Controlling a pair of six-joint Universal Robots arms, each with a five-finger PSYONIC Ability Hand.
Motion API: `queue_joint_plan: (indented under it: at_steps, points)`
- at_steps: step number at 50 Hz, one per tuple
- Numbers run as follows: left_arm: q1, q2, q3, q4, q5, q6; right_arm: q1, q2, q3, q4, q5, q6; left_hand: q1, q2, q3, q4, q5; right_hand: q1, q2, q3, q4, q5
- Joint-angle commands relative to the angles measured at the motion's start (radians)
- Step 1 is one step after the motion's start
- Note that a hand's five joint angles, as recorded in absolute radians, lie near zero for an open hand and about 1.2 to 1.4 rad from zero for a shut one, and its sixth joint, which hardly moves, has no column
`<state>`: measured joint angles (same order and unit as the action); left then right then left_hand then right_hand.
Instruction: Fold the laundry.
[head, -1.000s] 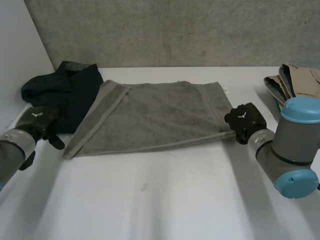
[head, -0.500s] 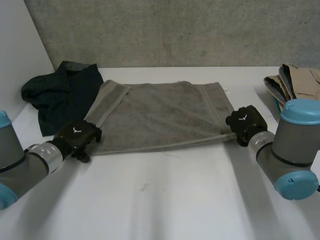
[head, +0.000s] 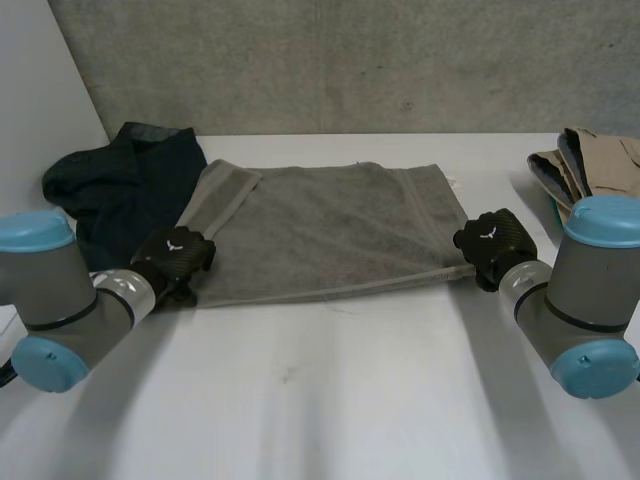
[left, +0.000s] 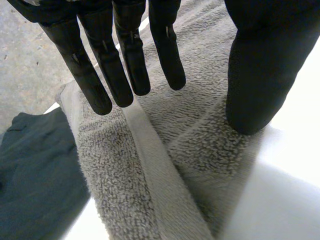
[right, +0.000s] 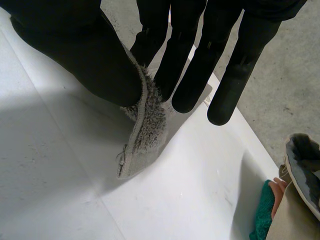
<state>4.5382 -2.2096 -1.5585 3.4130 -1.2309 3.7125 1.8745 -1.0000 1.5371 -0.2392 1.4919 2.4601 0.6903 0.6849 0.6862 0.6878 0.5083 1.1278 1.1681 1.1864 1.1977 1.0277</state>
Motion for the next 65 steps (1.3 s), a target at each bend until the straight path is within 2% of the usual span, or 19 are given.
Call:
queue_joint_plan:
  at_steps: [1,2,5,11,15,18,22,26,32,38,44,47,51,53,54,55,59,65]
  points:
    - [-0.002,-0.045,0.058,-0.004,-0.030,0.006,0.000,0.000,0.000,0.001,0.001,-0.003,0.336,0.341,0.340,0.338,0.343,0.268,0.228,0.210,0.199,0.194]
    - [-0.004,-0.050,0.061,-0.006,-0.032,0.007,0.000,0.000,0.000,0.001,0.001,-0.004,0.380,0.385,0.384,0.382,0.387,0.268,0.228,0.210,0.199,0.194]
    - [-0.007,-0.056,0.063,-0.014,-0.035,0.012,0.000,-0.003,-0.005,0.001,0.001,-0.004,0.705,0.710,0.709,0.707,0.712,0.268,0.228,0.210,0.199,0.194]
    - [-0.018,0.016,0.022,-0.021,-0.076,0.038,0.000,-0.031,-0.011,0.018,0.001,-0.004,0.706,0.711,0.710,0.708,0.713,0.268,0.228,0.210,0.199,0.194]
    - [-0.027,0.163,-0.032,-0.026,-0.143,0.033,0.003,-0.106,-0.034,0.099,0.008,-0.003,0.706,0.711,0.710,0.708,0.713,0.268,0.228,0.210,0.199,0.194]
    - [-0.041,0.365,-0.081,-0.034,-0.203,0.011,0.000,-0.240,-0.089,0.222,0.017,0.000,0.706,0.711,0.710,0.708,0.713,0.268,0.228,0.210,0.199,0.194]
    - [-0.045,0.598,-0.086,-0.040,-0.226,-0.032,-0.006,-0.391,-0.197,0.351,0.010,0.011,0.706,0.711,0.710,0.708,0.713,0.268,0.228,0.210,0.199,0.194]
    - [-0.042,0.750,-0.048,-0.066,-0.231,-0.091,-0.021,-0.468,-0.316,0.464,0.002,0.016,0.706,0.711,0.710,0.708,0.713,0.268,0.228,0.210,0.199,0.194]
    - [-0.039,0.697,0.023,-0.196,-0.216,-0.098,-0.023,-0.373,-0.449,0.638,-0.025,-0.019,0.706,0.711,0.710,0.708,0.713,0.268,0.228,0.210,0.199,0.194]
    - [-0.039,0.440,0.124,-0.323,-0.200,-0.043,0.006,-0.181,-0.518,0.701,-0.007,-0.098,0.706,0.711,0.710,0.708,0.713,0.268,0.228,0.210,0.199,0.194]
    - [-0.059,0.158,0.325,-0.337,-0.211,0.023,0.044,0.006,-0.599,0.593,0.059,-0.101,0.706,0.711,0.710,0.708,0.713,0.268,0.228,0.210,0.199,0.194]
    - [-0.067,0.096,0.431,-0.330,-0.202,0.035,0.061,0.053,-0.664,0.491,0.088,-0.096,0.706,0.711,0.710,0.708,0.713,0.268,0.228,0.210,0.199,0.194]
    - [-0.067,0.068,0.633,-0.220,-0.211,0.023,0.068,0.083,-0.785,0.228,0.120,-0.090,0.706,0.711,0.710,0.708,0.713,0.268,0.228,0.210,0.199,0.194]
    - [-0.065,0.088,0.715,-0.109,-0.234,-0.023,0.064,0.066,-0.819,0.019,0.119,-0.075,0.706,0.711,0.710,0.708,0.713,0.268,0.228,0.210,0.199,0.194]
    - [-0.064,0.102,0.735,-0.066,-0.243,-0.045,0.061,0.057,-0.816,-0.055,0.111,-0.066,0.706,0.711,0.710,0.708,0.713,0.268,0.228,0.210,0.199,0.194]
    - [-0.058,0.132,0.747,0.018,-0.261,-0.099,0.055,0.034,-0.802,-0.200,0.084,-0.047,0.706,0.711,0.710,0.708,0.713,0.268,0.228,0.210,0.199,0.194]
    - [-0.053,0.206,0.706,0.174,-0.286,-0.202,0.046,-0.005,-0.756,-0.429,-0.001,-0.015,0.706,0.711,0.710,0.708,0.713,0.268,0.228,0.210,0.199,0.194]
    - [-0.041,0.266,0.580,0.198,-0.251,-0.214,0.051,-0.015,-0.716,-0.335,-0.033,-0.001,0.706,0.711,0.710,0.708,0.713,0.268,0.228,0.210,0.199,0.194]
